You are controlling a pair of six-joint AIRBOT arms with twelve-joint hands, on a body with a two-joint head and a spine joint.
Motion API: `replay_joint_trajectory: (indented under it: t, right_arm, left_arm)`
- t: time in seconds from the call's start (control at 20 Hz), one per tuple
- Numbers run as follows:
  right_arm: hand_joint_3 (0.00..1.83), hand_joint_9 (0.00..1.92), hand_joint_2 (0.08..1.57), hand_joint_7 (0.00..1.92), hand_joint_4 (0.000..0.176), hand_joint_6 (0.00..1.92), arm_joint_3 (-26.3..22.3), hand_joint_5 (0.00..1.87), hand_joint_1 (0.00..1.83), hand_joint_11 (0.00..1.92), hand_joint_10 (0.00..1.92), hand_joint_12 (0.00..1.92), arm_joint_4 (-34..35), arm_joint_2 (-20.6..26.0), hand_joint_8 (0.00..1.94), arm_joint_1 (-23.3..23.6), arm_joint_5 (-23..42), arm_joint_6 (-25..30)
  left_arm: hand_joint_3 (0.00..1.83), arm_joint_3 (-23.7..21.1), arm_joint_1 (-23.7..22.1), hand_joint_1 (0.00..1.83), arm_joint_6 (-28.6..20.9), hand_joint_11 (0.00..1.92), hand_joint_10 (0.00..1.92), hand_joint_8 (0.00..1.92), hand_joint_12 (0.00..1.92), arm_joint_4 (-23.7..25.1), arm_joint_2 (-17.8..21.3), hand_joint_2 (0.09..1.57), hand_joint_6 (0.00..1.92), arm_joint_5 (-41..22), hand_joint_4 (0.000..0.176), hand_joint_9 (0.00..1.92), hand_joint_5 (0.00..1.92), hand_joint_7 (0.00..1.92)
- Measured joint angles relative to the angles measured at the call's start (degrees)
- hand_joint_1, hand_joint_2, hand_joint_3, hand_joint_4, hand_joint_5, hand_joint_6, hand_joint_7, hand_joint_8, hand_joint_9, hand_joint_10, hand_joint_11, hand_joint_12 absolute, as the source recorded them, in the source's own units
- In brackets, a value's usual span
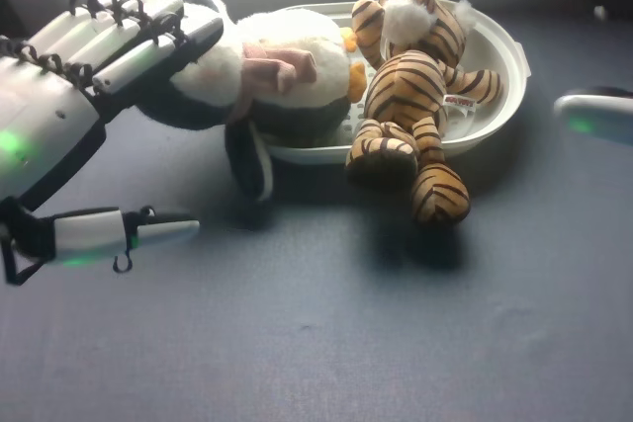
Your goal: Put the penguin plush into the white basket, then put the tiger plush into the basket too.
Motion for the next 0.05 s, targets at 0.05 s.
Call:
replay_joint_trajectory:
  t: [0.05]
  right_arm:
    - [0.0,0.19,1.1,0.21,0.019,0.0,-0.5,0.17,0.34,0.22,0.02,0.1,1.0,0.0,0.01,-2.3,3.3,0.9]
  left_arm:
    - [0.0,0.0,0.8,0.74,-1.4,0.0,0.0,0.0,0.0,-0.7,0.0,0.96,0.0,-1.3,0.176,0.0,0.0,0.0]
